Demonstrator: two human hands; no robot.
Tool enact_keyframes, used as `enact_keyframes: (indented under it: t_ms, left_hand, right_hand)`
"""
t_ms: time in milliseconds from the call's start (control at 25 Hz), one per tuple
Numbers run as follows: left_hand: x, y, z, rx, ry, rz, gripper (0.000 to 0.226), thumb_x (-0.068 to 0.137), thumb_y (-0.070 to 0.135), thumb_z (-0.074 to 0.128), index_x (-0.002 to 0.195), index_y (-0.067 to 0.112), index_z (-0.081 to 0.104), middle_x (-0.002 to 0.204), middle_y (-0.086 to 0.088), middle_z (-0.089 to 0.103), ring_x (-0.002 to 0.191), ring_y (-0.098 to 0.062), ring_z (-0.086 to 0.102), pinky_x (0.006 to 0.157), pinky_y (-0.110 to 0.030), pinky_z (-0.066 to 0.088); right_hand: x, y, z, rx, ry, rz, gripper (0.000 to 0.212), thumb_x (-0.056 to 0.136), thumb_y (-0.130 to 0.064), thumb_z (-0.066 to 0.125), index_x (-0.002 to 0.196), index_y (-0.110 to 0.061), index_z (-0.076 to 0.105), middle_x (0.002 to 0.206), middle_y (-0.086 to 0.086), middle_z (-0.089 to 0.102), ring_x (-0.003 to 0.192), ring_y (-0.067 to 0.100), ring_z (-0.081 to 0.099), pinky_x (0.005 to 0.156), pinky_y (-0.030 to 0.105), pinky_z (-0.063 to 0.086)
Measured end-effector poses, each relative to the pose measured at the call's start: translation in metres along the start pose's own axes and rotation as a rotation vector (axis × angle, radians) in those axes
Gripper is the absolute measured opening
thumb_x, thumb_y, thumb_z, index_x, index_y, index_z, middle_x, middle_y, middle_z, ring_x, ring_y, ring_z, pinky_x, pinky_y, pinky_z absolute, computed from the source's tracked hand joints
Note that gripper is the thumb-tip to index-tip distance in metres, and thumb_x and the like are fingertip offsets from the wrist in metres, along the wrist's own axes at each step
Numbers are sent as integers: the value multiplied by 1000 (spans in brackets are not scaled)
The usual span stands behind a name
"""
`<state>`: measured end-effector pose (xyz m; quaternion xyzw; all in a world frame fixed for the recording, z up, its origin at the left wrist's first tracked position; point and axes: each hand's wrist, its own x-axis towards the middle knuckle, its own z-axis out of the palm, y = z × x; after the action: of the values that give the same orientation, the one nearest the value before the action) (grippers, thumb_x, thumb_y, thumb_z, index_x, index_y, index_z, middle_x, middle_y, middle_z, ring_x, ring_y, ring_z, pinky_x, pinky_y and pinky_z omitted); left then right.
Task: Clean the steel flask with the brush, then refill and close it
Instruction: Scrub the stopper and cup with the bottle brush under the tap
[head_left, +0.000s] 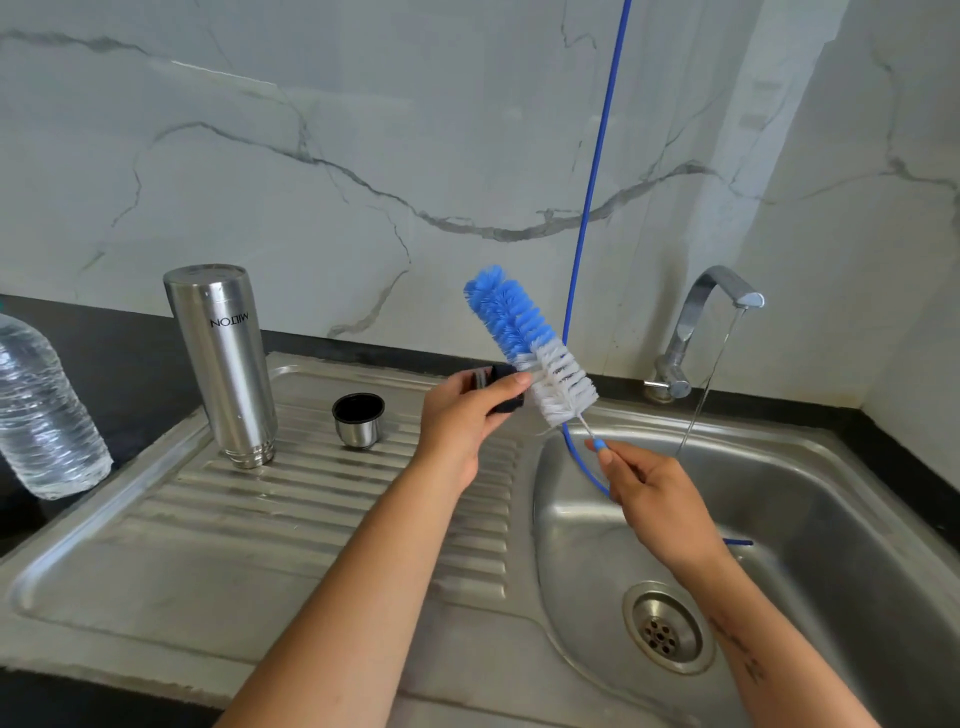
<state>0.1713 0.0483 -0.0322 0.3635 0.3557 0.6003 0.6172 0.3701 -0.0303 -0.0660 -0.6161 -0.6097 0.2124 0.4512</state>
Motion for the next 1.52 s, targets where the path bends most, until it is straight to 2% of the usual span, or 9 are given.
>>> enact_keyframes:
  t_ms: [80, 240, 400, 600, 720, 840, 1200, 1360, 1520]
  left_hand:
    - [4, 11, -17, 309, 34, 146, 35, 70, 10, 93, 99, 12, 74, 94, -4, 78, 89, -18, 74, 84, -28, 60]
    - [24, 37, -51, 1295, -58, 303, 53, 61, 26, 98, 106, 20, 72, 104, 4, 65, 96, -13, 62, 74, -24, 44]
    - [53, 46, -63, 1659, -223, 198, 53, 60, 20, 98, 105, 16, 70, 106, -1, 64, 99, -22, 63, 82, -34, 54]
    - [71, 37, -66, 1850, -471, 111, 65, 60, 17, 97, 118, 18, 67, 119, 0, 62, 108, -22, 60, 90, -35, 53]
    - [81, 35, -68, 1936, -478, 109, 69, 61, 16, 97, 123, 17, 66, 125, -4, 59, 110, -25, 59, 93, -37, 53]
    - [86, 35, -70, 1970, -464, 61, 72, 63, 14, 96, 128, 17, 64, 130, -6, 57, 114, -27, 58, 96, -40, 53]
    - [89, 34, -76, 1945, -447, 46, 72, 63, 15, 96, 127, 19, 64, 129, -5, 58, 111, -26, 60, 94, -41, 54]
    - [80, 39, -74, 1902, -431, 121, 78, 62, 17, 96, 131, 19, 61, 128, 0, 56, 119, -22, 55, 96, -36, 50]
    - [44, 37, -59, 1746, -451, 365, 67, 73, 31, 91, 132, 22, 61, 127, 6, 55, 112, -12, 52, 96, -30, 45]
  right_hand:
    - [-2, 2, -9, 47, 30, 25, 35, 105, -34, 53, 105, -5, 71, 60, -3, 37, 53, 9, 29, 57, 30, 29]
    - [-2, -2, -12, 142, 42, 34, 22, 105, -33, 53, 107, -34, 75, 56, -9, 34, 53, 8, 28, 57, 28, 29]
    - [-3, -5, -11, 122, 38, -8, 22, 106, -29, 53, 103, -37, 73, 49, -12, 37, 48, 5, 33, 51, 15, 30]
    - [-3, -3, -9, 119, 17, -26, 22, 105, -28, 55, 98, -34, 75, 58, -6, 36, 56, 9, 30, 53, 23, 29]
    - [-3, -2, -6, 119, -12, -42, 23, 105, -31, 55, 99, -43, 73, 63, -3, 38, 60, 11, 33, 56, 25, 31]
    - [-2, 0, -5, 111, -19, -42, 21, 105, -31, 54, 104, -34, 76, 63, -3, 37, 61, 12, 33, 56, 25, 30]
    - [-2, 3, -5, 90, -25, -52, 22, 105, -32, 55, 112, -35, 75, 64, -2, 39, 62, 12, 35, 54, 22, 30]
    - [-1, 4, -5, 84, -29, -46, 20, 105, -32, 55, 109, -37, 73, 65, 0, 44, 65, 13, 40, 59, 27, 34]
    - [-1, 4, -4, 87, -39, -42, 19, 104, -35, 56, 96, -27, 71, 63, 2, 46, 64, 16, 41, 61, 32, 33]
